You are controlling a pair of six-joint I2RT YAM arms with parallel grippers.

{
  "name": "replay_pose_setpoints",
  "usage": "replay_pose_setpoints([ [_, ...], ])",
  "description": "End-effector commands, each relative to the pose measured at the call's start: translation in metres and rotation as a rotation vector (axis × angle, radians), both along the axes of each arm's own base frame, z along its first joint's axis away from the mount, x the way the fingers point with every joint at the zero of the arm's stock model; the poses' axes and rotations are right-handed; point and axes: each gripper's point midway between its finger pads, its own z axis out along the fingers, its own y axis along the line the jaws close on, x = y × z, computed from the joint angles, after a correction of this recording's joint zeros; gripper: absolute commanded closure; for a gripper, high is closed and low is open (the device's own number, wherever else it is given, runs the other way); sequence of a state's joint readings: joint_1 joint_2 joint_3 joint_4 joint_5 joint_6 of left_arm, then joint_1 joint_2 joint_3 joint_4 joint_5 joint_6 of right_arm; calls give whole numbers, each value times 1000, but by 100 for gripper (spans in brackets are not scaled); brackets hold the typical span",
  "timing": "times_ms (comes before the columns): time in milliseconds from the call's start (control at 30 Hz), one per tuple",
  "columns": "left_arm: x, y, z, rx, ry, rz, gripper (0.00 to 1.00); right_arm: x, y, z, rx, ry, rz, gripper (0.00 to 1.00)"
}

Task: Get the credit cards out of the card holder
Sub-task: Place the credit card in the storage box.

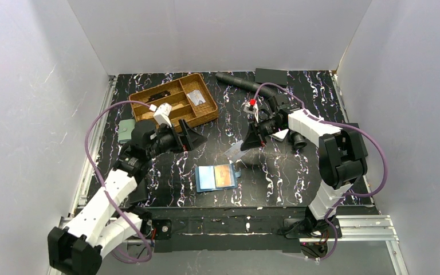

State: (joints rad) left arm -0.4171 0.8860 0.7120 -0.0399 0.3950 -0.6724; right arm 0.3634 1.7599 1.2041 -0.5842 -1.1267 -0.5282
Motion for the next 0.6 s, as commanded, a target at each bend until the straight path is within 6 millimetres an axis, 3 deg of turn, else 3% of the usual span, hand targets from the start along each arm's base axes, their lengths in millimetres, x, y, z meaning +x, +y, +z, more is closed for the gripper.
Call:
replay_pose_setpoints([
  [0,9,-15,20,-81,7,-115,2,6,-1,19,20,-70,14,99],
  [300,25,-39,5,-131,54,-233,4,32,-2,30,19,-35,-131,99],
  [567,35,-67,0,-223,24,-192,6,53,6,56,15,75,-254,99],
])
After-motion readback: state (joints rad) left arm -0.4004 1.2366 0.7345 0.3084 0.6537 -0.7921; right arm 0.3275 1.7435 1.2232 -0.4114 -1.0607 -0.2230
